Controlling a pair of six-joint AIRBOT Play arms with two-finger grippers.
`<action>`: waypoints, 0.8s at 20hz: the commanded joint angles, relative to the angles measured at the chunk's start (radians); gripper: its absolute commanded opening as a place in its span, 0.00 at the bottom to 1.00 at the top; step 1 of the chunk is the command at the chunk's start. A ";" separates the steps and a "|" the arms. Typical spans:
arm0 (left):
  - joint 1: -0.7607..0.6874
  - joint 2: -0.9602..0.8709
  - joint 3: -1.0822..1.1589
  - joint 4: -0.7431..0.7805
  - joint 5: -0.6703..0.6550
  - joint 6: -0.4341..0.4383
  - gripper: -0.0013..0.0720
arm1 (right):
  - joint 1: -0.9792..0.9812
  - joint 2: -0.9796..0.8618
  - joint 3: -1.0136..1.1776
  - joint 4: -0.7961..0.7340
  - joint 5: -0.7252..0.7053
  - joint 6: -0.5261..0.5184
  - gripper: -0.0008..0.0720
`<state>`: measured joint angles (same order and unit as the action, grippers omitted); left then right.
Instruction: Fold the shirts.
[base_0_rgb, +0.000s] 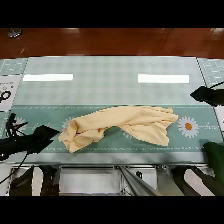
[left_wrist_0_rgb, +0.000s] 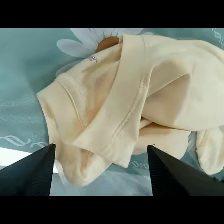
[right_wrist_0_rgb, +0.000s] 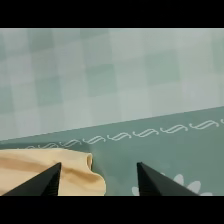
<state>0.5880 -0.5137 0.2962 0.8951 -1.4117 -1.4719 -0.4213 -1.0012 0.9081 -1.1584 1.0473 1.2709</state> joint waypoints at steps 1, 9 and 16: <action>-0.055 -0.136 -0.005 -0.029 0.043 0.039 0.92 | -0.001 0.000 0.000 0.001 -0.002 -0.001 0.77; -0.357 -0.385 -0.003 -0.129 0.366 0.066 0.30 | -0.001 0.000 0.000 -0.003 0.011 -0.001 0.75; -0.382 -0.365 0.051 -0.133 0.388 0.074 0.04 | -0.015 -0.009 0.000 -0.115 0.010 0.022 0.77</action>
<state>0.2188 -0.8845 0.3241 0.7696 -1.0351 -1.4059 -0.4259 -1.0035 0.9085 -1.2060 1.0637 1.2720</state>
